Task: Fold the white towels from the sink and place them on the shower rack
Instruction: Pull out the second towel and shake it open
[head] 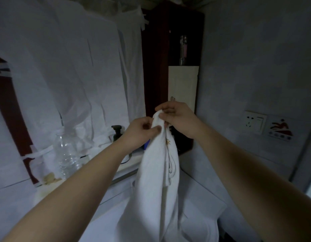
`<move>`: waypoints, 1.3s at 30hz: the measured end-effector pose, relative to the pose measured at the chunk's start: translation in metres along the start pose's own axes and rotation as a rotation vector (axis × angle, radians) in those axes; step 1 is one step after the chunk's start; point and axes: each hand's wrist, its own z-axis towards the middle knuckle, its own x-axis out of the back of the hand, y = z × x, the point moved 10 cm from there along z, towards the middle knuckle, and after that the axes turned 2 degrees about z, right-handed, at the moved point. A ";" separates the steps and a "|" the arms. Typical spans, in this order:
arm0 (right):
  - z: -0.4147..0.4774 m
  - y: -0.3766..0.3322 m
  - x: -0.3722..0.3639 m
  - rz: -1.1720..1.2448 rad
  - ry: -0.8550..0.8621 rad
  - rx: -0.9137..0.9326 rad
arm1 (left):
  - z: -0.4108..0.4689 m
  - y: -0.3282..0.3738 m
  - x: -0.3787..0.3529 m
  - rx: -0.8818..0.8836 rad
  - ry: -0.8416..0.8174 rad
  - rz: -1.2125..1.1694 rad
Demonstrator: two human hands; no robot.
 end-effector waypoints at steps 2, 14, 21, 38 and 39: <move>-0.002 0.003 -0.004 -0.025 -0.024 -0.001 | -0.003 0.001 -0.005 -0.007 -0.011 0.051; -0.007 0.036 0.021 0.065 0.120 -0.072 | -0.028 -0.046 0.031 0.116 -0.031 -0.021; -0.003 0.072 0.067 0.101 0.462 -0.166 | -0.037 -0.068 0.073 0.114 -0.012 0.189; 0.006 0.080 0.066 0.125 0.458 -0.052 | -0.033 -0.044 0.126 -0.043 0.104 0.938; 0.006 0.077 0.064 0.152 0.449 -0.040 | -0.032 -0.046 0.134 0.005 0.175 0.877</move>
